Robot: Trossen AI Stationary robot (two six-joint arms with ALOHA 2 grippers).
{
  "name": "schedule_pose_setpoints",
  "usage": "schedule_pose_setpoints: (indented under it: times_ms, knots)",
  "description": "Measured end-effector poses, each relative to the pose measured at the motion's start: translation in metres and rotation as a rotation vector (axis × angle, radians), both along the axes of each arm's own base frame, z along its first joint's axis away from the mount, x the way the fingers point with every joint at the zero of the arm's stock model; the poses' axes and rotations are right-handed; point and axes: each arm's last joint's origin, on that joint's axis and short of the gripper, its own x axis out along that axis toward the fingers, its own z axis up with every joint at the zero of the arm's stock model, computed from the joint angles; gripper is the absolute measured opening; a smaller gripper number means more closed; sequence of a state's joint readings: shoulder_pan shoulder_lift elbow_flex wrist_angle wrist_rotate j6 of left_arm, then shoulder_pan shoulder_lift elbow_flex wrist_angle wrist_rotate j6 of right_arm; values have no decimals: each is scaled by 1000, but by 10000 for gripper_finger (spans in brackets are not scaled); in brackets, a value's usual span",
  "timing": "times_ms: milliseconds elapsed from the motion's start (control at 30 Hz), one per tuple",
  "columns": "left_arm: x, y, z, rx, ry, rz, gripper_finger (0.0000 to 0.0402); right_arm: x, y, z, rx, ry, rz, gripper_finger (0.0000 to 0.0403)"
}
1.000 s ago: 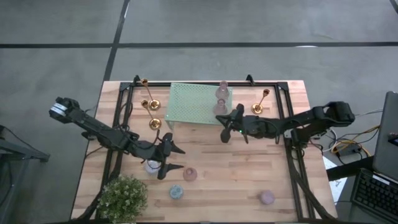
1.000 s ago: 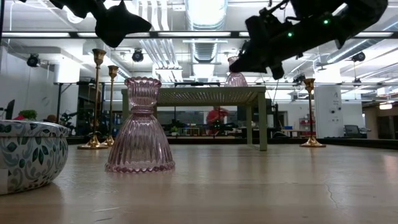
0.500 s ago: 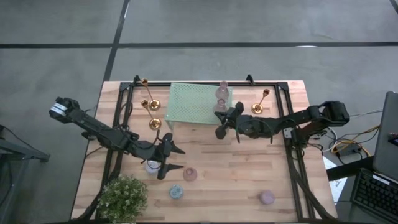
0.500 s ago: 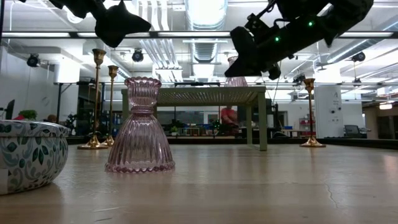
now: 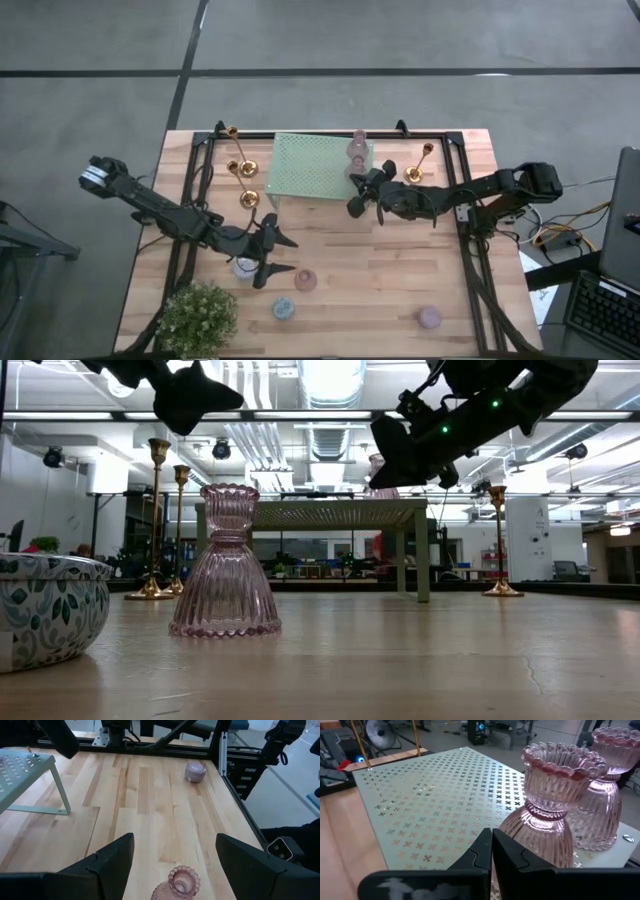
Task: Pick & Place candle stick holders
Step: Put the glass candle holder on the shelf aligned with the other glass candle holders
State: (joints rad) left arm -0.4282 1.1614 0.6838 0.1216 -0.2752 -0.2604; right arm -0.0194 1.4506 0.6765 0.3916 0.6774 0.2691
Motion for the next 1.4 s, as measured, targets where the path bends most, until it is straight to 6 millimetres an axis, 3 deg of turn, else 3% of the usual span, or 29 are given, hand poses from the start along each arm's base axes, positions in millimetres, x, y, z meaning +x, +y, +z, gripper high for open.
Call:
schedule_pose_setpoints:
  times_ms: [667, 1033, 1200, 1400]
  knots:
    - [0, 0, 0, 0, 0, 0, 284, -1, -8, 0, -32, 32, -10, 8]
    - [0, -4, -4, -46, 31, -65, 284, -2, 36, 31, -76, -24, 309, 8]
    - [8, -13, -21, -22, 94, -79, 284, -16, 57, 52, -116, -82, 396, 8]
    - [23, -20, -40, -9, 172, -66, 284, -32, 69, 67, -123, -106, 448, 8]
